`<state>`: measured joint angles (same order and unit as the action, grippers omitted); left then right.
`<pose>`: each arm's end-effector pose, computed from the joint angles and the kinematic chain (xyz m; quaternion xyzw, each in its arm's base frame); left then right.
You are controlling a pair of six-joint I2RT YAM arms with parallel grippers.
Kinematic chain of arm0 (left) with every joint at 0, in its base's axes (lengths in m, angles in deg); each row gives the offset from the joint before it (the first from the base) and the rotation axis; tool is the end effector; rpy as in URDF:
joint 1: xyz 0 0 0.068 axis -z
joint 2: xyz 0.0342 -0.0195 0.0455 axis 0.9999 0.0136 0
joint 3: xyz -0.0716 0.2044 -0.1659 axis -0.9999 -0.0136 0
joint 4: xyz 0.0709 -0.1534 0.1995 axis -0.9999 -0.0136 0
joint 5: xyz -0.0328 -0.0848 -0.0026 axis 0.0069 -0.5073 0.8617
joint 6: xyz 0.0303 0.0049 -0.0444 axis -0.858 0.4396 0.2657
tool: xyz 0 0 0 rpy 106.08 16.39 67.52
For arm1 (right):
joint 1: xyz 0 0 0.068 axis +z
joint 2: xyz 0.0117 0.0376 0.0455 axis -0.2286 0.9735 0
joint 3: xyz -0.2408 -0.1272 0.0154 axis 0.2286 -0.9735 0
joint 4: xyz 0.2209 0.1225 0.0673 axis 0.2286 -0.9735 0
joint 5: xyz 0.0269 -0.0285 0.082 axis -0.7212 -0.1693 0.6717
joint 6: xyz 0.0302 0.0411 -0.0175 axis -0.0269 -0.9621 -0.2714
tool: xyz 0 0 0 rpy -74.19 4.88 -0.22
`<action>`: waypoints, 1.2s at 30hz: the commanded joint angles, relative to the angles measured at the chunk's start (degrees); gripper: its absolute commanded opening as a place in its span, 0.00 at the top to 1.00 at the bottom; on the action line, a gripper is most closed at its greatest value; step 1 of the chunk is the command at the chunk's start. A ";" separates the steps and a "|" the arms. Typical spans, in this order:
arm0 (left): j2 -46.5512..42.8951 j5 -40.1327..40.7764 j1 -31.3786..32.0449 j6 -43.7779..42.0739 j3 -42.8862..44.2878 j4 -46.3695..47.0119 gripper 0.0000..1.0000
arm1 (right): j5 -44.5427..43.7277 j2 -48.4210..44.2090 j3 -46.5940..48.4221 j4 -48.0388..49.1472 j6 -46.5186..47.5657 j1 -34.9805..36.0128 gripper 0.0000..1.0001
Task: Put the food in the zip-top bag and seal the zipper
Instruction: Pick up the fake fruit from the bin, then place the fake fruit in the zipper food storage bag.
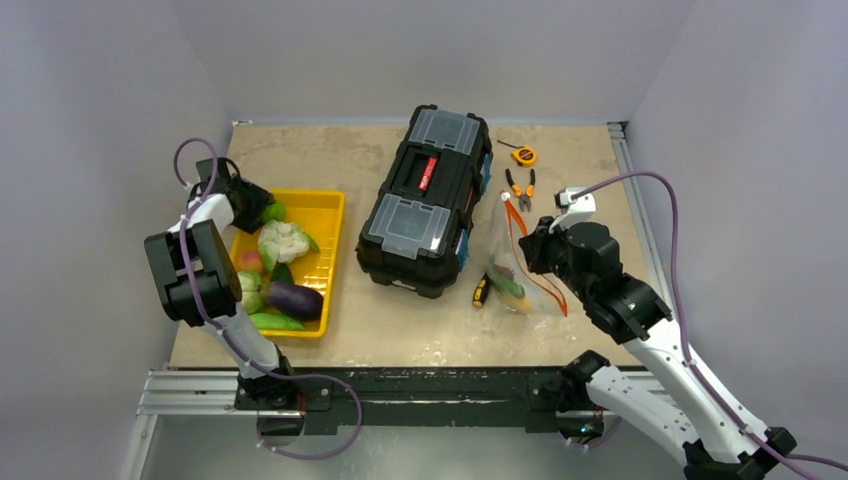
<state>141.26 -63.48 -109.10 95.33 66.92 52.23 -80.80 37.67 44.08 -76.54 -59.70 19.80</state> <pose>0.3552 0.1251 0.1897 -0.5234 0.7885 -0.1209 0.2995 0.1345 0.0783 0.3394 -0.0307 0.8274 0.1699 0.5344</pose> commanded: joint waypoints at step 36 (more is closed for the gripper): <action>-36.32 -41.34 40.53 -0.77 -18.64 66.13 0.49 | -3.58 3.03 0.07 0.31 -0.49 0.22 1.00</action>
<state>108.87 -99.11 -78.87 98.94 52.10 98.79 -83.01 40.91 44.08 -76.63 -59.76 19.80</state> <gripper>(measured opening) 0.583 0.004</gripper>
